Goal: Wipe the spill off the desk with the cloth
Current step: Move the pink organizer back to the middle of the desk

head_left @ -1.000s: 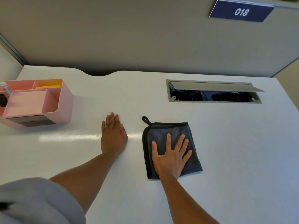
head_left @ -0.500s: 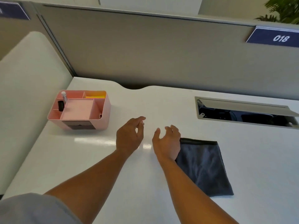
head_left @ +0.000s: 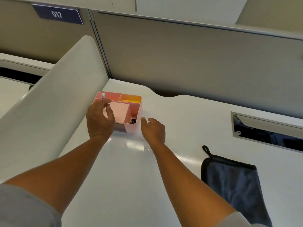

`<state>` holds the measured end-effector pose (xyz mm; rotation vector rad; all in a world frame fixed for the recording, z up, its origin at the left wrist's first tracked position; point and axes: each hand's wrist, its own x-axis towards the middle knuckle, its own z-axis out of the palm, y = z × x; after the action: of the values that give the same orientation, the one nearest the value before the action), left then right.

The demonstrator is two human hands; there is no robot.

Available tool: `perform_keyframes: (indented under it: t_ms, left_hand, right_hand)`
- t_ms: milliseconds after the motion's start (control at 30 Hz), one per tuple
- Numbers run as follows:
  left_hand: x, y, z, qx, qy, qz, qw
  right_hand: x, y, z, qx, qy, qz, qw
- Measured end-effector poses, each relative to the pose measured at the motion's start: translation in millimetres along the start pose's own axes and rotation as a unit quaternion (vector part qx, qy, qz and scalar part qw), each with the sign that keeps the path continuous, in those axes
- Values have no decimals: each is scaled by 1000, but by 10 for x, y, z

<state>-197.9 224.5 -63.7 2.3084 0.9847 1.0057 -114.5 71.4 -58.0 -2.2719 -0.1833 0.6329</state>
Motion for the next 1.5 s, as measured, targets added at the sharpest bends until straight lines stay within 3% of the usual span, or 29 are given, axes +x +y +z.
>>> perform_keyframes:
  t_ms: [200, 367, 800, 1133, 1500]
  left_hand:
    - [100, -376, -144, 5, 46, -172, 984]
    - [112, -556, -193, 68, -27, -262, 962]
    - [240, -360, -189, 77, -79, -219, 970]
    - [178, 522, 332, 28, -168, -128, 977]
    - [-130, 1454, 1028, -28, -232, -90, 968]
  right_hand:
    - [82, -181, 204, -9, -6, -26, 1000]
    - [126, -214, 331, 17, -6, -9, 1000]
    - [136, -221, 226, 29, 67, -1, 997]
    - [497, 282, -788, 9, 154, 13, 988]
    - [682, 949, -1816, 4, 217, 53, 975]
